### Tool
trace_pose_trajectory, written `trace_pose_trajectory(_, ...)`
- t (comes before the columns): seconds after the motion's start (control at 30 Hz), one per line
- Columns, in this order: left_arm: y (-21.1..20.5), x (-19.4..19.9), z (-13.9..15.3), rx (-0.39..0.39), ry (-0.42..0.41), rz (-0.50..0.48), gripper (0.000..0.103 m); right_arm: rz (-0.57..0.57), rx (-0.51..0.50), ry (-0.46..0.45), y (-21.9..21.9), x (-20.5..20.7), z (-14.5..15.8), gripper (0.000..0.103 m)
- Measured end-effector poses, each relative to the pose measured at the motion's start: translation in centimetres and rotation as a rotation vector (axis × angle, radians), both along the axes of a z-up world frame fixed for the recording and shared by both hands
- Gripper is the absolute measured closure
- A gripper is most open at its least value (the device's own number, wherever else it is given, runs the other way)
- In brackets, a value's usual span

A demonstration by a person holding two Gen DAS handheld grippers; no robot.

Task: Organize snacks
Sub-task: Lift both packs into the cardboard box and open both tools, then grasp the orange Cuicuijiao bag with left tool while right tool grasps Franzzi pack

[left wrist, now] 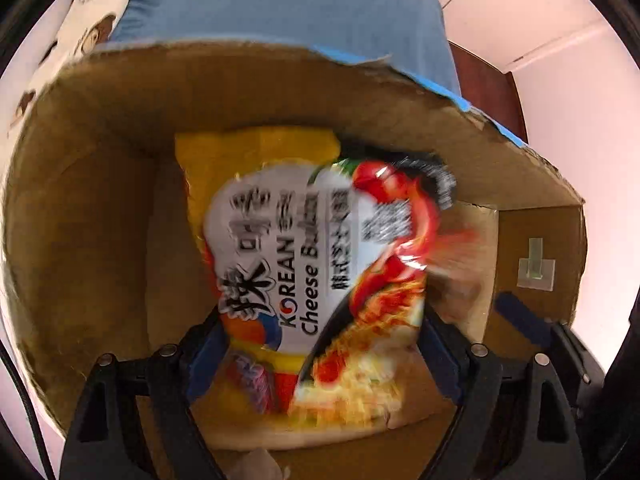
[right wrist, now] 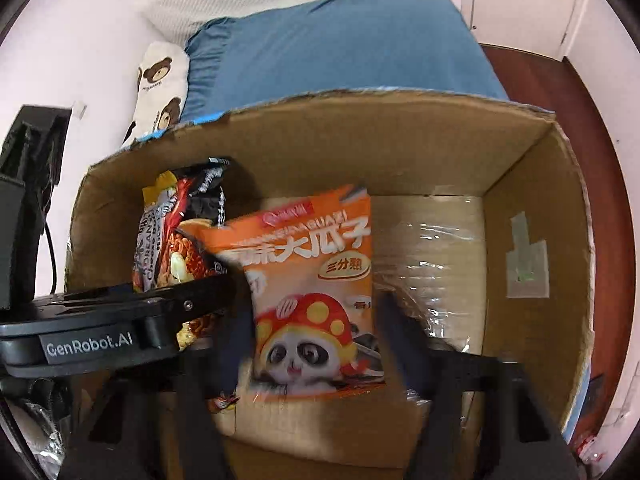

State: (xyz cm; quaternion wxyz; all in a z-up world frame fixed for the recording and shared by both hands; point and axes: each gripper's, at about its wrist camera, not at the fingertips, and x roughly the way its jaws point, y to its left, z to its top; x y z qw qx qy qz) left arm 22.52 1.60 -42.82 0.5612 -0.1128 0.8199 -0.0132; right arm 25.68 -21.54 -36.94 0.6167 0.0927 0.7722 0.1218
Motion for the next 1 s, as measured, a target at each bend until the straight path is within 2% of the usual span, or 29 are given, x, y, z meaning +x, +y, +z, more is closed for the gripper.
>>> trace_pose_trajectory(0.07, -0.2, 0.0, 0.6, 0.003, -0.016, -0.011, 0.007, 0.015, -0.003, 0.007, -0.3, -0.3, -0.7, 0.01)
trace_pose_trajectory(0.3, -0.5, -0.9, 4.1, 0.043, -0.078, -0.036, 0.006, 0.025, -0.023, 0.013, -0.6, -1.1, -0.7, 0.01)
trace_pose_trajectory(0.5, 0.2, -3.6, 9.7, 0.094, -0.206, -0.04, 0.006, -0.009, -0.045, -0.038, -3.0, -3.4, 4.0, 0.01)
trace_pose_trajectory(0.7, 1.1, -6.3, 14.1, 0.116, -0.318, -0.043, 0.006, -0.001, -0.083, -0.115, -3.1, -6.0, 8.5, 0.01)
trace_pose_trajectory(0.9, 0.9, -9.3, 17.9, 0.111, -0.385, -0.065, 0.006, -0.01, -0.095, -0.193, -2.6, -7.9, 12.1, 0.01)
trace_pose_trajectory(1.0, 1.1, -10.9, 19.3, 0.112, -0.408, -0.063, 0.006, -0.033, -0.081, -0.234, -2.9, -9.2, 14.9, 0.01)
